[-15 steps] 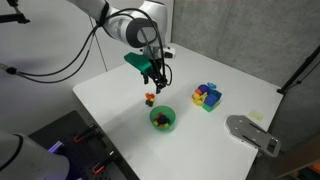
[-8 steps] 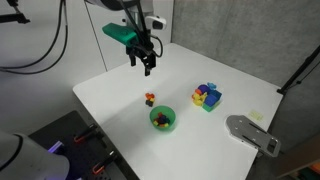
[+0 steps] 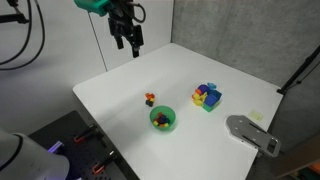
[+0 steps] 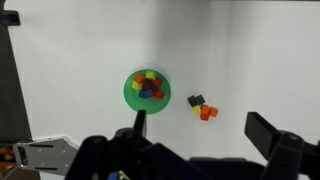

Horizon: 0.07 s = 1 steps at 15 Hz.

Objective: Put one brown block in the bowl

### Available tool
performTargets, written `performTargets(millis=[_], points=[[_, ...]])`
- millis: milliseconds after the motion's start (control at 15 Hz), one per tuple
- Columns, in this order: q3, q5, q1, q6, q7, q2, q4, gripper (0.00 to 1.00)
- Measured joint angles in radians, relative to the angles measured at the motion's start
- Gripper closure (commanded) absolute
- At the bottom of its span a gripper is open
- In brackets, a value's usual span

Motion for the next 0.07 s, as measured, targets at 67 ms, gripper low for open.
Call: performTargets(millis=[67], points=[[0.001, 0.0, -0.001, -0.004, 0.001, -0.008, 0.0, 0.0]])
